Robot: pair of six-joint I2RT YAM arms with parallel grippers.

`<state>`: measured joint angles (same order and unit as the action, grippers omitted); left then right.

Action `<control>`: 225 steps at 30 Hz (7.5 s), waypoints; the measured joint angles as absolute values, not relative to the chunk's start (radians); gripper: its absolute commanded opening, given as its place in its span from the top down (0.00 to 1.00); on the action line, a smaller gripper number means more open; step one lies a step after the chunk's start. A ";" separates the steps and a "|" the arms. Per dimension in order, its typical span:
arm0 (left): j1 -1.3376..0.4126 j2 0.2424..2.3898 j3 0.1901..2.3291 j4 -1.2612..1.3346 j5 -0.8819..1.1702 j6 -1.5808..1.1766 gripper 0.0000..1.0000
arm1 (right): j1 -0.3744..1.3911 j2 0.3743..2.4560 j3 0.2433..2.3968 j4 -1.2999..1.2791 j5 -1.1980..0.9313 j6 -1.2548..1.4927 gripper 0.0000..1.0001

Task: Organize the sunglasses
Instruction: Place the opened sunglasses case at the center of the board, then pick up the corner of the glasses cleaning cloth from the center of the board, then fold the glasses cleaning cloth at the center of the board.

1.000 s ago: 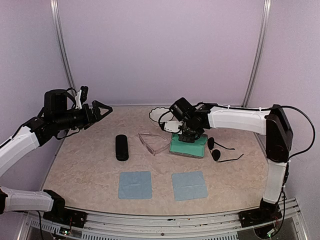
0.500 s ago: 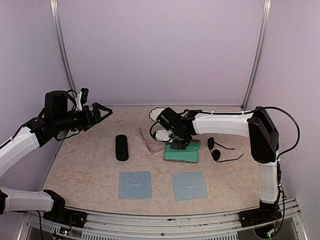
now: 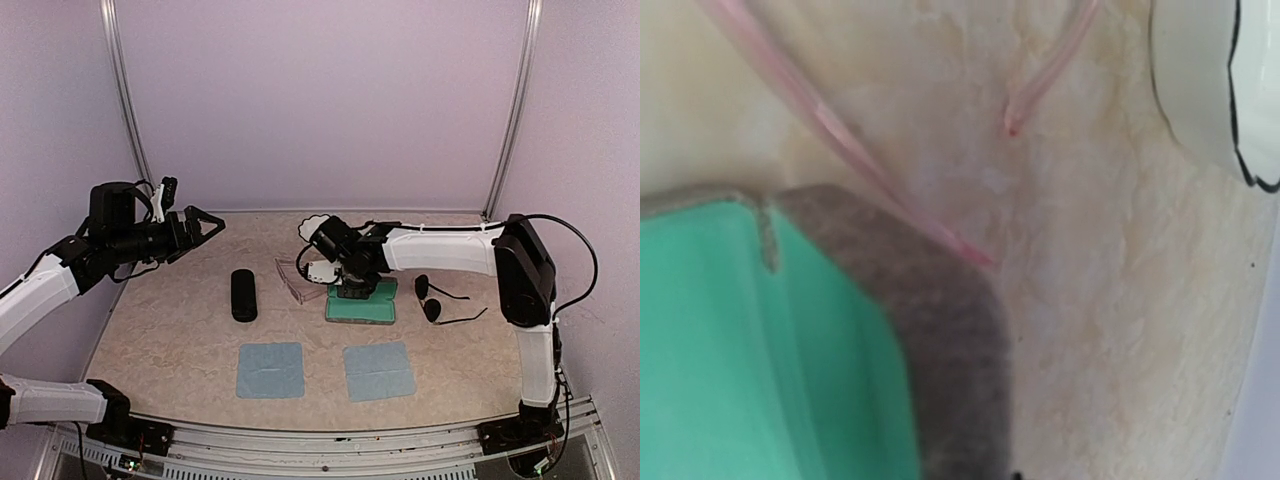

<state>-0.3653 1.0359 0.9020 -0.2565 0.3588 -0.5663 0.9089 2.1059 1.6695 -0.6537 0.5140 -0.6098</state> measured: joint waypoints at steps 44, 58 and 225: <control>-0.365 1.069 0.892 -0.232 0.359 -0.522 0.01 | 0.861 1.414 0.966 -0.611 0.094 0.389 0.51; -0.365 1.068 0.892 -0.239 0.359 -0.471 0.01 | 0.868 1.345 0.793 -0.559 0.050 0.793 0.57; -0.345 1.024 0.931 -0.358 0.298 -0.354 0.01 | 0.907 1.483 0.838 -0.613 0.134 0.786 1.00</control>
<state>-0.3454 1.0237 0.9310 -0.3580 0.2981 -0.3538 0.9073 1.4830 0.8383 -0.6132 0.1341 0.7864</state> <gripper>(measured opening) 0.988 0.003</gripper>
